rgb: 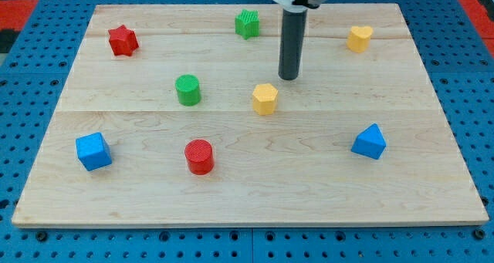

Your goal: Move yellow hexagon below the green star

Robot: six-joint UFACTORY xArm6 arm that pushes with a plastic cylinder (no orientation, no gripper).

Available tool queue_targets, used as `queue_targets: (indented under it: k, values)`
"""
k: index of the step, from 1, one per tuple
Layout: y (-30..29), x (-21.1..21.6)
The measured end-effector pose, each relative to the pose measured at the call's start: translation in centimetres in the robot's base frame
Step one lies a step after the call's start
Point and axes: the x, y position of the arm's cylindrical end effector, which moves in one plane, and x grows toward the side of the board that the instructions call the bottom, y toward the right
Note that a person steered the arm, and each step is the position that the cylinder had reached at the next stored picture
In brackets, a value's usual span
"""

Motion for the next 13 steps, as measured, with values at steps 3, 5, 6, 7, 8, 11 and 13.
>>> queue_targets:
  k: [3,5,6,7,8,11,13]
  values:
    - [-5.3,5.0]
    - [-7.1,2.7]
    - [-8.5,5.1]
    - [-11.3,2.7]
    - [-11.2,-0.5]
    - [-9.8,-1.1]
    - [-9.3,-2.3]
